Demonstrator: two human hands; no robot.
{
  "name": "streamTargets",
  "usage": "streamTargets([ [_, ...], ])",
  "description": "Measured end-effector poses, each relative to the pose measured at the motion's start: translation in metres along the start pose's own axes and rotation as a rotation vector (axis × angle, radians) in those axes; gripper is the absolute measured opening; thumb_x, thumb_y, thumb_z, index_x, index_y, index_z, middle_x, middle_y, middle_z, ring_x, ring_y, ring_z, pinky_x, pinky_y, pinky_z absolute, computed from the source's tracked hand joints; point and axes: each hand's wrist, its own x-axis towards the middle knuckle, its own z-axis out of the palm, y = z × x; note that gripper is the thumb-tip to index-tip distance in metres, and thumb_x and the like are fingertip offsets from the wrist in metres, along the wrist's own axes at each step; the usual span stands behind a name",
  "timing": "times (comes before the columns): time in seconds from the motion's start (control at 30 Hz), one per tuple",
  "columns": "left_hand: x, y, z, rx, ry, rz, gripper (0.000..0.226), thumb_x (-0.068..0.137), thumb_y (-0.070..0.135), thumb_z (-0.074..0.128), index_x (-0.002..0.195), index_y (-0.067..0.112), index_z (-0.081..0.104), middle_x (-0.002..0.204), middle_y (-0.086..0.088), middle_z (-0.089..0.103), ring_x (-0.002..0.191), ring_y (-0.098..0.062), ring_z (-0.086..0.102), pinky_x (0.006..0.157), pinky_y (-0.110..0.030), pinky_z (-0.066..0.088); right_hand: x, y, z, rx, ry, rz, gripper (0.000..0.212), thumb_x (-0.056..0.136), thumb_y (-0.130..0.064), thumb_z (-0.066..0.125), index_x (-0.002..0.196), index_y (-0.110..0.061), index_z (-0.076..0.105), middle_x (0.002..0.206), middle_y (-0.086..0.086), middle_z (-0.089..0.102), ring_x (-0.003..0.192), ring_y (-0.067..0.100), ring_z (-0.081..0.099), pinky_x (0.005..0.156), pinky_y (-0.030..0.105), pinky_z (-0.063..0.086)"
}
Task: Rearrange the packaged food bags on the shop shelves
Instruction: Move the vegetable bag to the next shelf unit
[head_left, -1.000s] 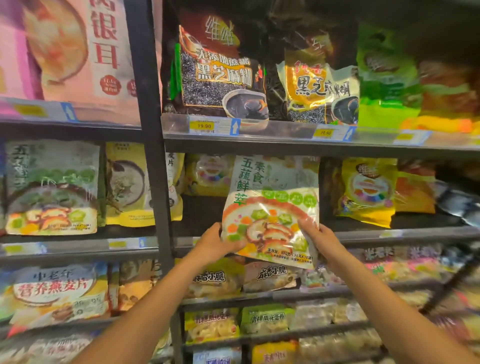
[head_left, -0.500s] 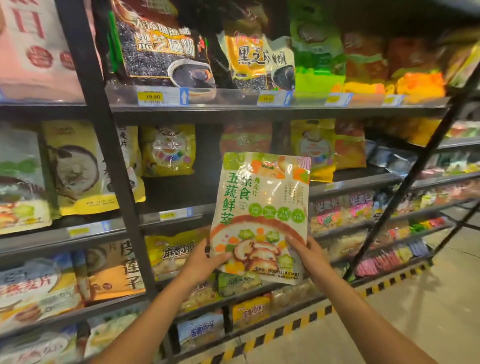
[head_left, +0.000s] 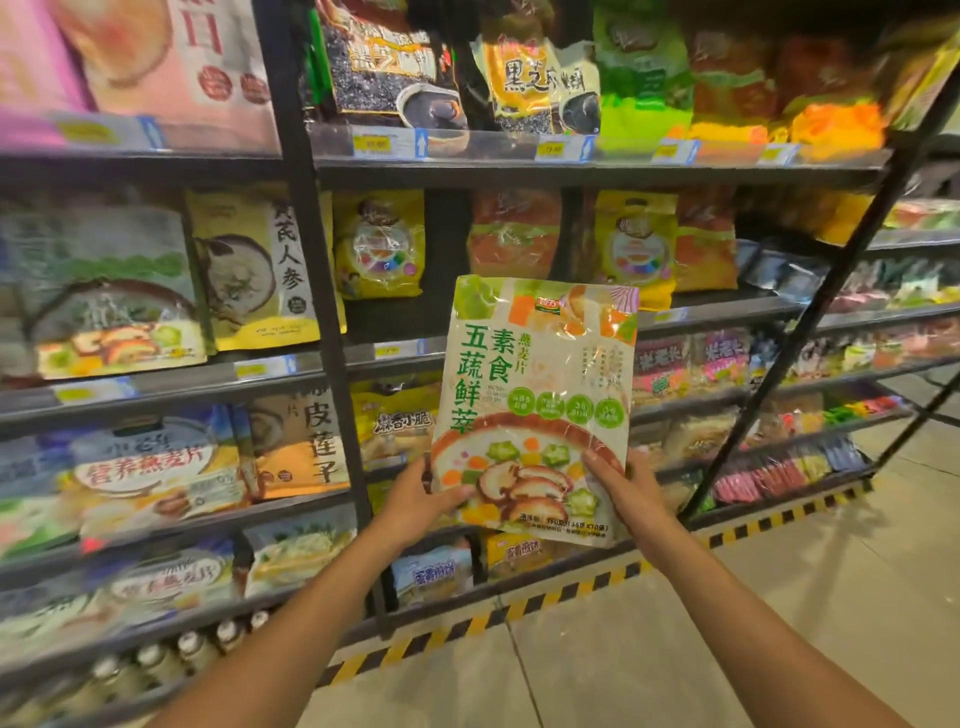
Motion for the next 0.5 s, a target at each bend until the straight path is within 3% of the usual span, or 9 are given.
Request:
streamTargets([
  [0.17, -0.049, -0.020, -0.047, -0.021, 0.105, -0.048, 0.072, 0.079, 0.039, 0.087, 0.138, 0.021, 0.052, 0.126, 0.002, 0.067, 0.112, -0.016, 0.066, 0.095, -0.038, 0.058, -0.035, -0.012, 0.049, -0.016, -0.100, -0.024, 0.050, 0.087, -0.046, 0.076, 0.130, -0.022, 0.063, 0.116, 0.001, 0.077, 0.099, 0.020, 0.077, 0.086, 0.044, 0.063],
  [0.27, -0.075, -0.028, -0.080, -0.063, 0.159, -0.050, 0.070, 0.080, 0.033, 0.087, 0.139, 0.019, 0.050, 0.126, 0.001, 0.067, 0.112, -0.017, 0.067, 0.088, -0.029, 0.058, -0.048, -0.023, 0.084, -0.031, -0.183, -0.049, 0.052, 0.087, -0.047, 0.076, 0.133, -0.027, 0.061, 0.119, -0.002, 0.076, 0.104, 0.020, 0.076, 0.092, 0.048, 0.061],
  [0.37, -0.098, -0.036, -0.117, -0.086, 0.224, -0.049, 0.067, 0.081, 0.032, 0.086, 0.137, 0.021, 0.050, 0.119, 0.007, 0.067, 0.105, -0.008, 0.066, 0.078, -0.020, 0.056, -0.057, -0.033, 0.127, -0.036, -0.238, -0.085, 0.047, 0.091, -0.043, 0.073, 0.133, -0.028, 0.058, 0.119, -0.005, 0.074, 0.095, 0.010, 0.076, 0.073, 0.028, 0.063],
  [0.43, -0.112, -0.045, -0.147, -0.060, 0.283, -0.046, 0.070, 0.078, 0.039, 0.087, 0.137, 0.024, 0.052, 0.122, 0.006, 0.066, 0.107, -0.011, 0.065, 0.086, -0.027, 0.058, -0.060, -0.040, 0.160, -0.049, -0.278, -0.100, 0.048, 0.091, -0.044, 0.073, 0.133, -0.029, 0.057, 0.120, -0.008, 0.073, 0.096, 0.008, 0.075, 0.070, 0.022, 0.060],
  [0.5, -0.122, -0.054, -0.180, -0.067, 0.329, -0.061, 0.071, 0.073, 0.047, 0.089, 0.133, 0.032, 0.053, 0.124, 0.006, 0.066, 0.110, -0.015, 0.065, 0.094, -0.039, 0.058, -0.063, -0.048, 0.196, -0.071, -0.308, -0.109, 0.053, 0.086, -0.051, 0.076, 0.132, -0.033, 0.058, 0.123, -0.008, 0.072, 0.106, 0.011, 0.072, 0.082, 0.029, 0.059],
])
